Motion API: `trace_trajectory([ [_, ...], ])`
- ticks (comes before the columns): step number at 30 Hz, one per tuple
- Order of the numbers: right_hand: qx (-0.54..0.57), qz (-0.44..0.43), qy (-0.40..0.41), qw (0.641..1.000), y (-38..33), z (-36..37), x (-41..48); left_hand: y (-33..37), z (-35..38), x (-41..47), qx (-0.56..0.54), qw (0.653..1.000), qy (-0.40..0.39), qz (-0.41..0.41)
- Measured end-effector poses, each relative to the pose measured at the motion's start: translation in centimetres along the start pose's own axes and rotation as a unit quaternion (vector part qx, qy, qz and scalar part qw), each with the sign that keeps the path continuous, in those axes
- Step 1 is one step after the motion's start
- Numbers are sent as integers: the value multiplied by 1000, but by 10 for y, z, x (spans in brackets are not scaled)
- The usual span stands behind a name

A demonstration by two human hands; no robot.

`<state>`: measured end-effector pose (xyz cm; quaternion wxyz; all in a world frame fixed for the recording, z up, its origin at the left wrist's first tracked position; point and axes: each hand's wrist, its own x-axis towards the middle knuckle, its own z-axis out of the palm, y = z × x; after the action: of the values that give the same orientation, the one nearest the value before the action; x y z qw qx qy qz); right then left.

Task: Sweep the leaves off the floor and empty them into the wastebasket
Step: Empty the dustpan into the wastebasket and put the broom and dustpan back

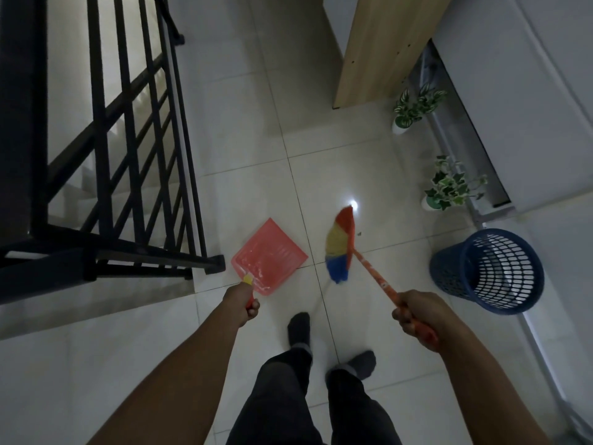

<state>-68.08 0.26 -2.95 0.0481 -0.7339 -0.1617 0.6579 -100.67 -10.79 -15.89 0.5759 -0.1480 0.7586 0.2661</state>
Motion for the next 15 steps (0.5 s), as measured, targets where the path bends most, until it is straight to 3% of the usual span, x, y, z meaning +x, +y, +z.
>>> trace_trajectory([
  [9, 130, -1, -57, 990, -35, -69, -38, 10, 55, -10, 48, 998, -27, 14],
  [15, 11, -56, -17, 998, -43, -99, -43, 8, 101, -23, 67, 996, -61, 2],
])
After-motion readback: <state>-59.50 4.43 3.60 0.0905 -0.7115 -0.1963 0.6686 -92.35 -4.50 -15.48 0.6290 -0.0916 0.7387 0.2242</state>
